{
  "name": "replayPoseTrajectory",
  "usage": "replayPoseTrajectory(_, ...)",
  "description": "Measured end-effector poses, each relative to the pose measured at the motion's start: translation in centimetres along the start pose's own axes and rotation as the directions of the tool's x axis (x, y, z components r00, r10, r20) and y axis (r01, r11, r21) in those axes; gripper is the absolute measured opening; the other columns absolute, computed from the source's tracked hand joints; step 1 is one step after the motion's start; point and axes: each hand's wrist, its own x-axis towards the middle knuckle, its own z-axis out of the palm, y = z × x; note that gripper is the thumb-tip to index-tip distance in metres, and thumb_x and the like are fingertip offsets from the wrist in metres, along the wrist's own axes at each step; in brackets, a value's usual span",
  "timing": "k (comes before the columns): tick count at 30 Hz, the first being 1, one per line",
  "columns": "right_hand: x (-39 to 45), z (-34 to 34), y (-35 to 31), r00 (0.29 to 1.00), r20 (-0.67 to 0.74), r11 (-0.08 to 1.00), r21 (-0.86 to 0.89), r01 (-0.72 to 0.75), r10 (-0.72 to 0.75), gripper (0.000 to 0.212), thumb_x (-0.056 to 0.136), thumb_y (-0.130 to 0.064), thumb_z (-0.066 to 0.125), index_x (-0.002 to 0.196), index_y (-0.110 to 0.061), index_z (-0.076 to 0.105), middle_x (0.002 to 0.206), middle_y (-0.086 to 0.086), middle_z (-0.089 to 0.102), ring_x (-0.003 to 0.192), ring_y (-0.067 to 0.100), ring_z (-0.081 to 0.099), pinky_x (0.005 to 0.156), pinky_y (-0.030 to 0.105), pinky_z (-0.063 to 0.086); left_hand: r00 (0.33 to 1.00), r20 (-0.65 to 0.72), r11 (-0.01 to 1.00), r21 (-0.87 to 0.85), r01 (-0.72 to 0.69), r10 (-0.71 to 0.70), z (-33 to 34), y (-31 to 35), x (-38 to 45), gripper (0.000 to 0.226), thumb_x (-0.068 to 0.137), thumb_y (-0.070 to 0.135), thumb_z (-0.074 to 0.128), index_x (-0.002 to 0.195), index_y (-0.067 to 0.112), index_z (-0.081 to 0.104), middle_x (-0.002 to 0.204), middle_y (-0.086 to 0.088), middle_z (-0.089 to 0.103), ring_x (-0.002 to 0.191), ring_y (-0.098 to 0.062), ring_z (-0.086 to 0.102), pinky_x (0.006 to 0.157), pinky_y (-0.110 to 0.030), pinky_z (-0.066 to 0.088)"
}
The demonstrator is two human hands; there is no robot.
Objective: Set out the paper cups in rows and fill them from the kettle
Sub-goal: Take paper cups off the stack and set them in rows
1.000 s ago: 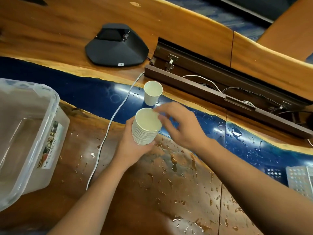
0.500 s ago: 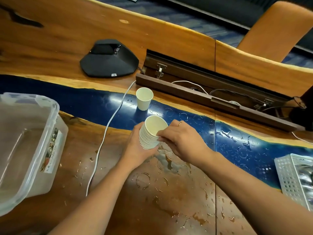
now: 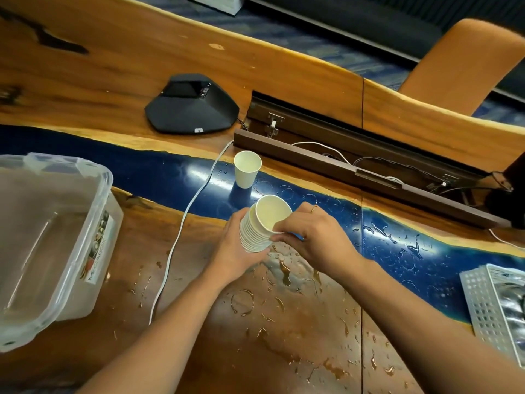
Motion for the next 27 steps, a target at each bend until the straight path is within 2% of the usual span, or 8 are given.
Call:
replayPoseTrajectory(4, 0.3, -0.6, -0.4, 0.998, -0.021, 0.999, 0.003, 0.053, -0.052, 0.021, 0.094, -0.03, 0.06, 0.104, -0.018, 0.074, 0.096, -0.006, 0.073, 0.082, 0.018, 0.055, 0.07, 0.03, 0.045, 1.0, -0.021, 1.0, -0.025, -0.019, 0.018, -0.2, -0.2, -0.2, 0.093, 0.064, 0.031, 0.092, 0.129, 0.046, 0.027, 0.115, 0.031, 0.045, 0.111, 0.012, 0.048, 0.08, -0.005, 0.043)
replayPoseTrajectory(9, 1.7, -3.8, -0.9, 0.979, -0.191, 0.997, 0.02, 0.079, -0.074, 0.019, 0.096, -0.016, 0.061, 0.111, -0.013, 0.072, 0.101, -0.003, 0.072, 0.086, 0.017, 0.053, 0.078, 0.023, 0.039, 1.0, -0.017, 1.0, -0.028, -0.009, 0.008, -0.4, -0.5, 0.0, 0.094, 0.063, 0.026, 0.093, 0.131, 0.042, 0.03, 0.117, 0.026, 0.047, 0.111, -0.005, 0.054, 0.087, -0.014, 0.047)
replayPoseTrajectory(12, 2.6, -5.9, -0.5, 0.926, -0.376, 0.999, -0.022, 0.037, -0.042, 0.026, 0.093, -0.006, 0.062, 0.118, -0.008, 0.068, 0.098, 0.004, 0.07, 0.086, 0.015, 0.051, 0.078, 0.019, 0.036, 1.0, -0.013, 1.0, -0.026, 0.011, -0.011, -0.5, -0.4, 0.0, 0.096, 0.063, 0.025, 0.093, 0.13, 0.042, 0.027, 0.115, 0.033, 0.042, 0.111, 0.008, 0.048, 0.082, 0.0, 0.039)
replayPoseTrajectory(15, 3.5, -6.1, 0.8, 0.863, -0.501, 0.996, -0.019, -0.087, 0.066, 0.022, 0.093, -0.008, 0.064, 0.115, -0.008, 0.07, 0.097, 0.005, 0.07, 0.085, 0.022, 0.053, 0.068, 0.025, 0.04, 0.999, -0.036, 0.999, -0.036, 0.034, -0.035, -0.4, -0.6, -0.2, 0.098, 0.061, 0.024, 0.094, 0.129, 0.043, 0.027, 0.114, 0.038, 0.038, 0.108, 0.023, 0.041, 0.079, 0.005, 0.034)
replayPoseTrajectory(18, 4.4, -4.1, 3.7, 0.887, -0.424, 0.979, -0.007, -0.205, 0.183, 0.016, 0.092, -0.013, 0.067, 0.107, -0.011, 0.073, 0.096, 0.003, 0.072, 0.087, 0.023, 0.057, 0.065, 0.028, 0.047, 0.998, -0.035, 0.998, -0.018, 0.055, -0.055, -0.5, -0.8, -0.2, 0.099, 0.06, 0.026, 0.095, 0.127, 0.048, 0.026, 0.113, 0.043, 0.035, 0.108, 0.025, 0.039, 0.084, 0.002, 0.032)
replayPoseTrajectory(21, 5.2, -0.7, 6.9, 0.912, -0.258, 0.94, -0.045, -0.339, 0.317, 0.016, 0.091, -0.018, 0.068, 0.106, -0.016, 0.074, 0.098, 0.001, 0.073, 0.09, 0.024, 0.061, 0.07, 0.042, 0.054, 0.996, -0.038, 0.997, -0.012, 0.076, -0.077, -0.5, -0.8, -0.2, 0.099, 0.06, 0.026, 0.095, 0.127, 0.049, 0.025, 0.115, 0.041, 0.038, 0.11, 0.01, 0.044, 0.088, -0.006, 0.034)
replayPoseTrajectory(24, 6.3, 2.5, 8.6, 0.899, -0.083, 0.89, -0.128, -0.437, 0.429, 0.021, 0.092, -0.024, 0.067, 0.112, -0.022, 0.074, 0.112, 0.001, 0.072, 0.1, 0.022, 0.061, 0.078, 0.039, 0.055, 0.996, -0.032, 0.996, -0.003, 0.084, -0.084, -0.5, -0.7, -0.2, 0.1, 0.062, 0.027, 0.094, 0.129, 0.048, 0.024, 0.116, 0.035, 0.039, 0.111, 0.003, 0.045, 0.085, -0.004, 0.035)
replayPoseTrajectory(27, 7.3, 5.0, 9.8, 0.861, 0.01, 0.854, -0.132, -0.503, 0.509, 0.022, 0.092, -0.027, 0.067, 0.113, -0.025, 0.074, 0.121, -0.001, 0.069, 0.104, 0.02, 0.062, 0.082, 0.037, 0.057, 0.995, -0.021, 0.995, -0.003, 0.1, -0.1, -0.5, -0.7, -0.1, 0.1, 0.063, 0.027, 0.093, 0.131, 0.046, 0.023, 0.122, 0.023, 0.04, 0.115, -0.003, 0.043, 0.083, -0.003, 0.036)
